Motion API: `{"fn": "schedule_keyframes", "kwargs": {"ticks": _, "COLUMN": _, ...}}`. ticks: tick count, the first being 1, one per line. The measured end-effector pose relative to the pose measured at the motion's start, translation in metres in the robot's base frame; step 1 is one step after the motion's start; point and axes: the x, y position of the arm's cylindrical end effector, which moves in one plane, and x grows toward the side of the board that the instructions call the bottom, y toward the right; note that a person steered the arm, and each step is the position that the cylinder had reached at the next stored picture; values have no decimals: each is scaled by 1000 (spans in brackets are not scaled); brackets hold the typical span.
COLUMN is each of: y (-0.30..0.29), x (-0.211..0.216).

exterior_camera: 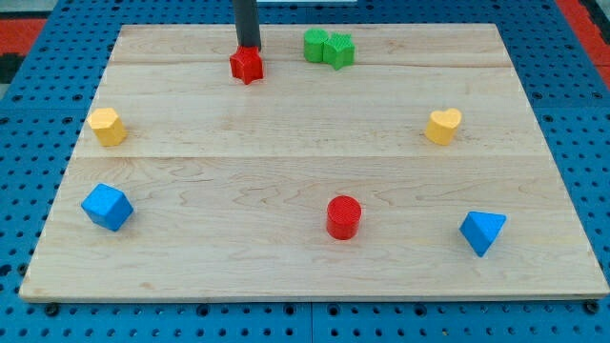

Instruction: Move the red circle diagonal to blue triangle

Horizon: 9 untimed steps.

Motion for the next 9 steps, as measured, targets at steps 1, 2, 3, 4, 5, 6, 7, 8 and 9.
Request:
{"fn": "schedule_keyframes", "kwargs": {"ticks": 1, "y": -77, "x": 17}}
{"fn": "schedule_keyframes", "kwargs": {"ticks": 2, "y": -53, "x": 41}}
{"fn": "schedule_keyframes", "kwargs": {"ticks": 3, "y": -19, "x": 39}}
{"fn": "schedule_keyframes", "kwargs": {"ticks": 4, "y": 38, "x": 35}}
{"fn": "schedule_keyframes", "kwargs": {"ticks": 5, "y": 52, "x": 59}}
{"fn": "schedule_keyframes", "kwargs": {"ticks": 6, "y": 111, "x": 142}}
{"fn": "schedule_keyframes", "kwargs": {"ticks": 7, "y": 177, "x": 232}}
{"fn": "schedule_keyframes", "kwargs": {"ticks": 8, "y": 156, "x": 286}}
{"fn": "schedule_keyframes", "kwargs": {"ticks": 9, "y": 73, "x": 290}}
